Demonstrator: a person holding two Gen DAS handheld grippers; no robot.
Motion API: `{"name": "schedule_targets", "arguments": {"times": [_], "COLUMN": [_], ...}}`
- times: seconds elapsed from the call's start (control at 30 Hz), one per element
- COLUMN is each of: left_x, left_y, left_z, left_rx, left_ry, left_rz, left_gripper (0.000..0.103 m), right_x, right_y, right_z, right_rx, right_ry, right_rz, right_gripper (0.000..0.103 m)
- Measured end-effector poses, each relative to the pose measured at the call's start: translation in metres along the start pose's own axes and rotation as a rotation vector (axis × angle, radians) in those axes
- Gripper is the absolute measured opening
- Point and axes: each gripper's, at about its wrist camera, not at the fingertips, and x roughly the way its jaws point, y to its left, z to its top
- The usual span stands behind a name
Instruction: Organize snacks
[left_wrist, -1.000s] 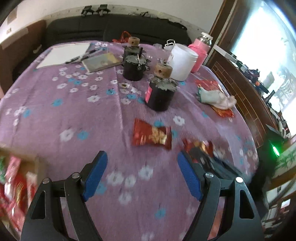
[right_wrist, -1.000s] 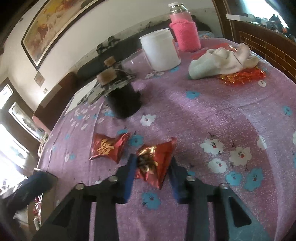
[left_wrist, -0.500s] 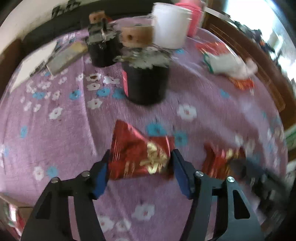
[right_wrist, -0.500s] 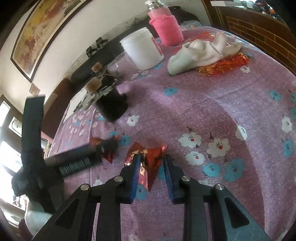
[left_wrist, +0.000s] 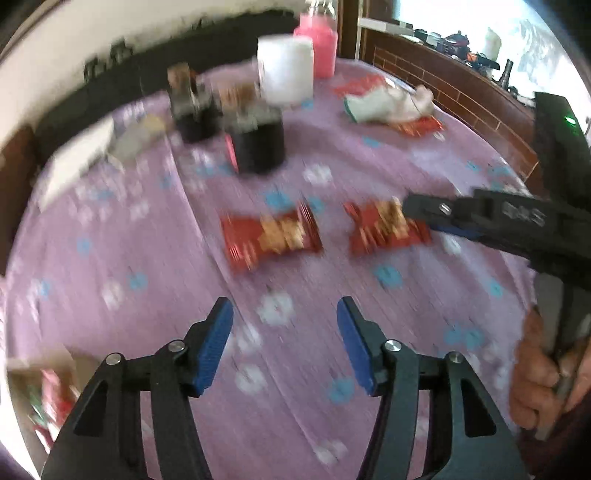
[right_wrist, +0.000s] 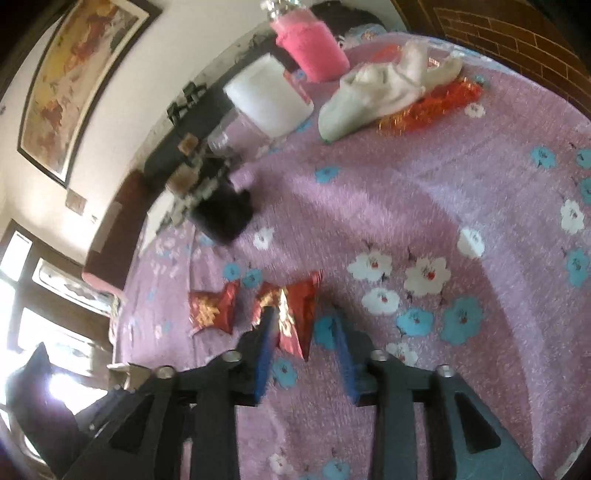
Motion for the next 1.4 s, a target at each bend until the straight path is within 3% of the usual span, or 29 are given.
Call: {"name": "schedule_targets", "arguments": {"times": [0.07,0.2,0.43,0.53,0.6,0.67,0.77,1.03,1.1,1.23,1.4], "left_x": [0.010,0.040,0.060,0.060,0.060,0.051,0.040,-0.010,-0.025,-0.054,-0.073], "left_y": [-0.002,-0.008,-0.020,-0.017,-0.016,-0.021,-0.026,-0.031,-0.023,-0.002,0.022], "left_z": [0.013,0.029,0.033,0.033,0.034,0.030,0.022,-0.019,-0.031,-0.056,-0.086], "left_rx": [0.076,0.270,0.391,0.331,0.285,0.272,0.256,0.177,0.131,0.024,-0.073], "left_ry": [-0.028,-0.057,-0.023,0.006,0.033,0.017,0.006,-0.019,-0.031,-0.078,-0.098], "left_rz": [0.023,0.158,0.111,0.084,0.035,0.025,-0.014,-0.135,-0.148,-0.159,-0.140], "left_gripper": [0.067,0.068,0.073,0.071,0.046,0.038,0.032,0.025,0.020,0.020,0.020], "right_x": [-0.004,-0.002,0.018,0.016,0.019,0.021,0.021,0.011,0.011,0.007,-0.002], "right_y": [0.000,0.008,0.008,0.011,0.014,0.016,0.022,0.029,0.028,0.031,0.042], "right_z": [0.001,0.002,-0.001,-0.002,-0.004,-0.006,-0.009,-0.010,-0.010,-0.010,-0.017], "right_rx": [0.003,-0.048,-0.053,-0.072,-0.087,-0.101,-0.120,-0.140,-0.131,-0.129,-0.171], "right_ry": [-0.024,-0.036,0.030,0.013,0.019,0.031,0.046,0.035,0.039,0.038,0.005], "right_rz": [0.020,0.039,0.031,0.022,0.006,0.014,0.035,0.069,0.076,0.125,0.126], "right_gripper": [0.052,0.052,0.052,0.052,0.048,0.028,0.010,0.006,0.006,0.004,0.004]}}
